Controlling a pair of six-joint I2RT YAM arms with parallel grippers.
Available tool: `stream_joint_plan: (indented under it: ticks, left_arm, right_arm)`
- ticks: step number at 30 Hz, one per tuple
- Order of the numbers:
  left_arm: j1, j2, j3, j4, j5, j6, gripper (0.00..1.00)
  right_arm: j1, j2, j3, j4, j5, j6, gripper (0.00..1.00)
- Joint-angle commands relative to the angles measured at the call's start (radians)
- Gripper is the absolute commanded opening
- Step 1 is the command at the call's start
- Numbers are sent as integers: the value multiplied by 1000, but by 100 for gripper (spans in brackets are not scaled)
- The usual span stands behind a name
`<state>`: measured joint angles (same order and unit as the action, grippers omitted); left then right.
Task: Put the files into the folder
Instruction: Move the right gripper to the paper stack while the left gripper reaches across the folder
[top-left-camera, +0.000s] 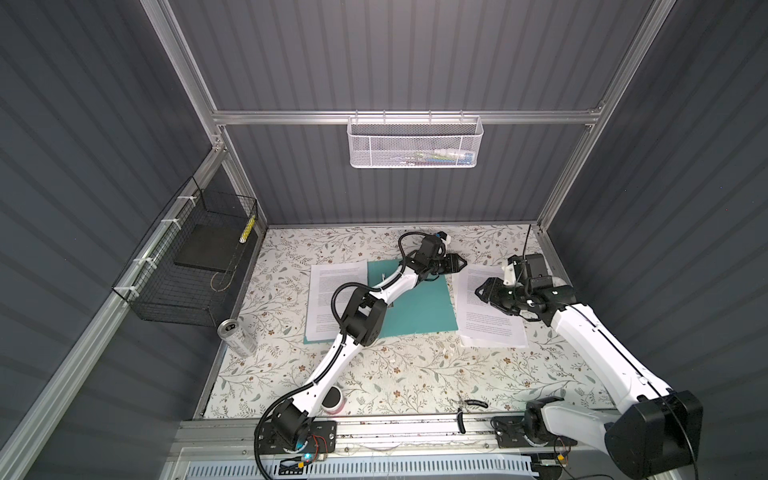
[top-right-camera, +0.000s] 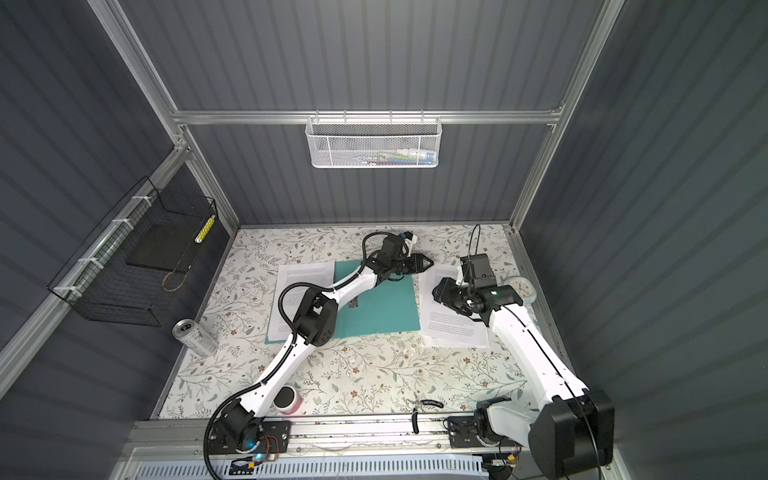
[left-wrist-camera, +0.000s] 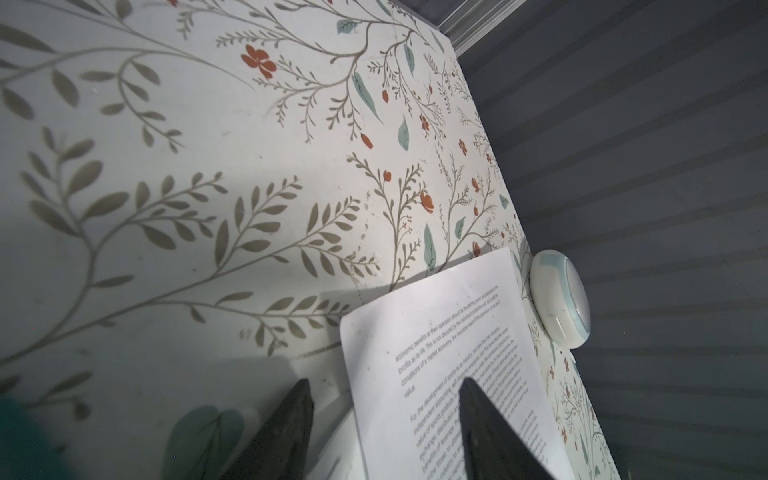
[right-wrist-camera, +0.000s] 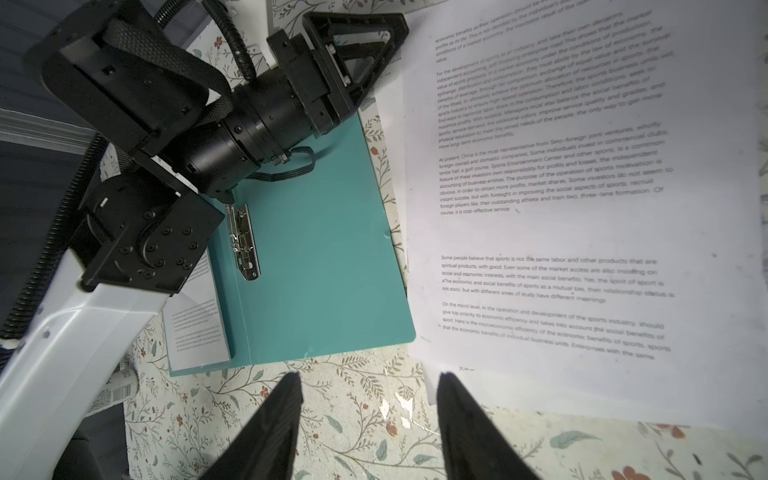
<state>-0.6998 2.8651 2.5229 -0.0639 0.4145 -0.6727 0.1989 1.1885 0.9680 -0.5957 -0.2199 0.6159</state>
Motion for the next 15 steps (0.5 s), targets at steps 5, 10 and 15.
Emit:
stream_joint_plan:
  ticks: [5,10,15]
  left_arm:
    - [-12,-117,-194,-25,-8,54,50]
    - [-12,-207,-341,-14,-27,86,51]
    - [-12,-222,-351,-51,26,108,50]
  right_arm:
    - [-10,9,-24,13,12,-15,55]
    - [-18,36,-38,40,19,-10,55]
    - [-27,77,-36,60,12,-13,55]
